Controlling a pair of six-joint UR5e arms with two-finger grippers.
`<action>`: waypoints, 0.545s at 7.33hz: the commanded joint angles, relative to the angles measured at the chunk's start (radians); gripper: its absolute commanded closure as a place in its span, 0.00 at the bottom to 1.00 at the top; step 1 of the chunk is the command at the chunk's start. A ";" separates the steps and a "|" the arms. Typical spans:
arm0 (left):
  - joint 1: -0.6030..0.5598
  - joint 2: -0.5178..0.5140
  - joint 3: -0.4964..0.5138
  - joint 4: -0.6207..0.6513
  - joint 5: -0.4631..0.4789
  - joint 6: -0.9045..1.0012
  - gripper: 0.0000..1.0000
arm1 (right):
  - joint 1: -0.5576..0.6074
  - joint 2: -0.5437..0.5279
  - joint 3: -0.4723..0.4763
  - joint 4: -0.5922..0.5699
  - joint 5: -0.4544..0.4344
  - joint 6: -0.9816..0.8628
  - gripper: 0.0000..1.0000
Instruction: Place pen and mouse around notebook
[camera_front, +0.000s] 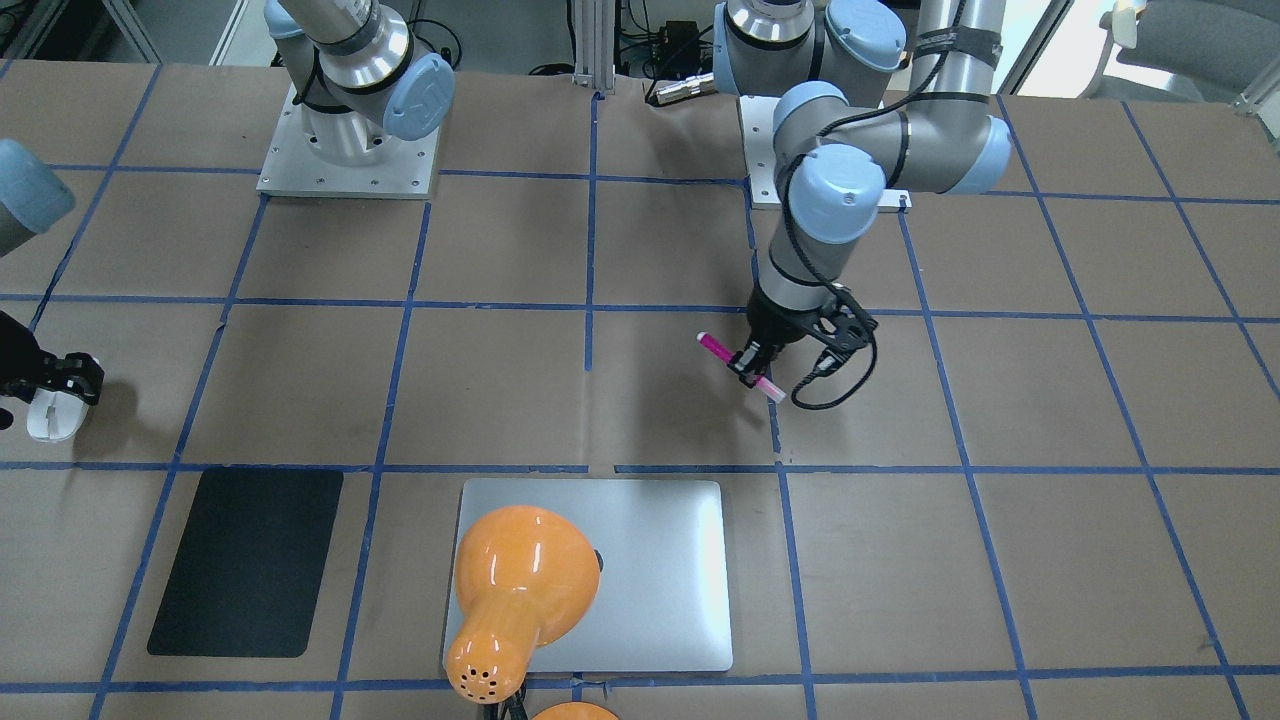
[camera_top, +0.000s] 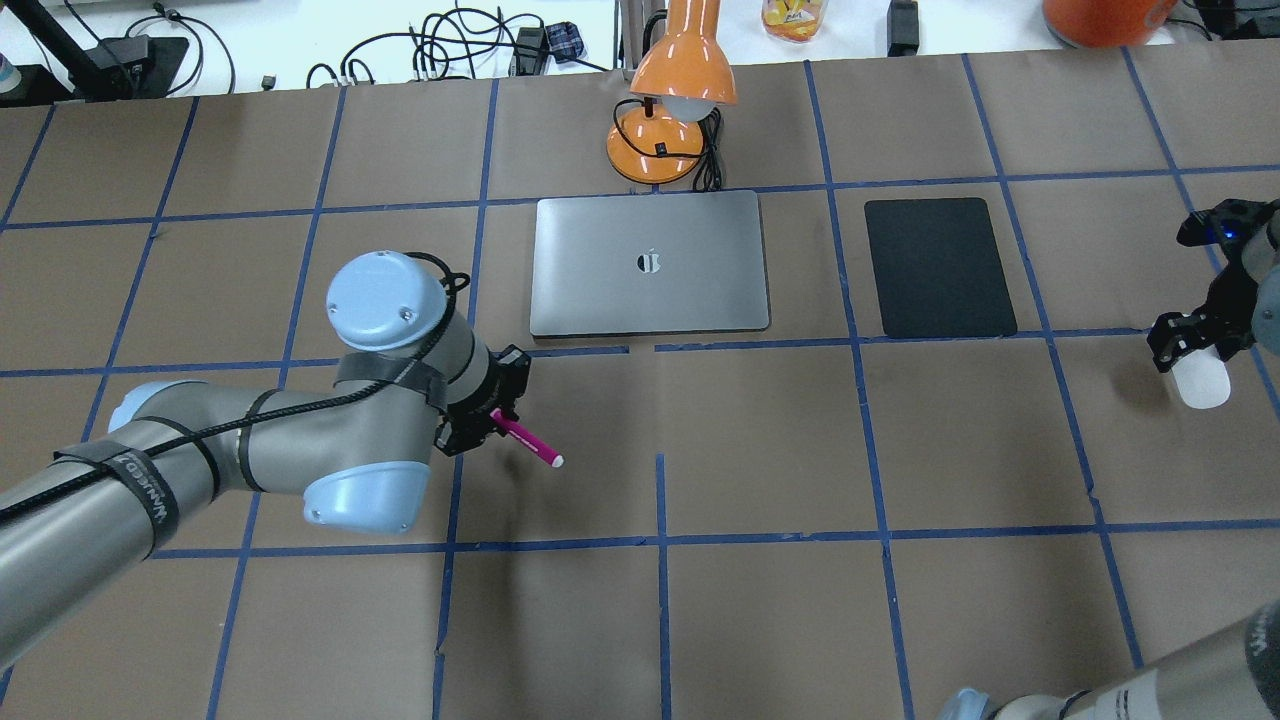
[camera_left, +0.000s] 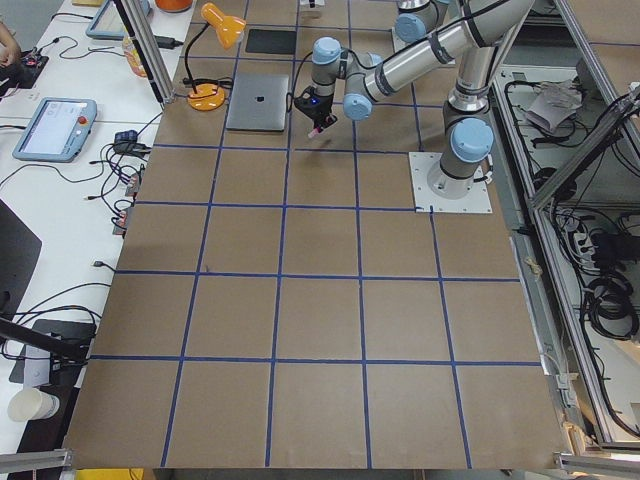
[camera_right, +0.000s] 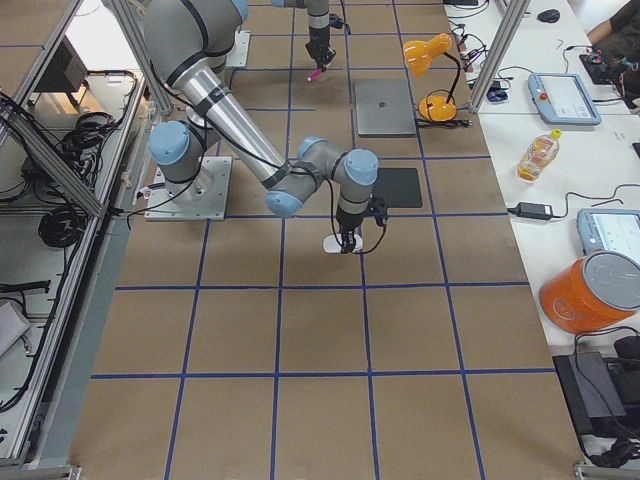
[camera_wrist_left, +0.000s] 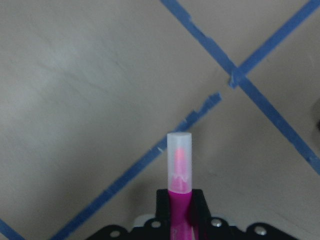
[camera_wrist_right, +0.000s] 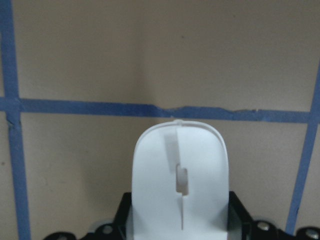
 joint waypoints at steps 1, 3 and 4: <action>-0.127 -0.043 0.018 0.015 0.029 -0.351 1.00 | 0.138 0.002 -0.073 0.060 0.004 0.178 0.70; -0.227 -0.114 0.135 0.004 0.031 -0.565 1.00 | 0.236 0.013 -0.135 0.097 0.032 0.325 0.70; -0.245 -0.154 0.209 -0.063 0.037 -0.599 1.00 | 0.247 0.012 -0.146 0.113 0.090 0.368 0.69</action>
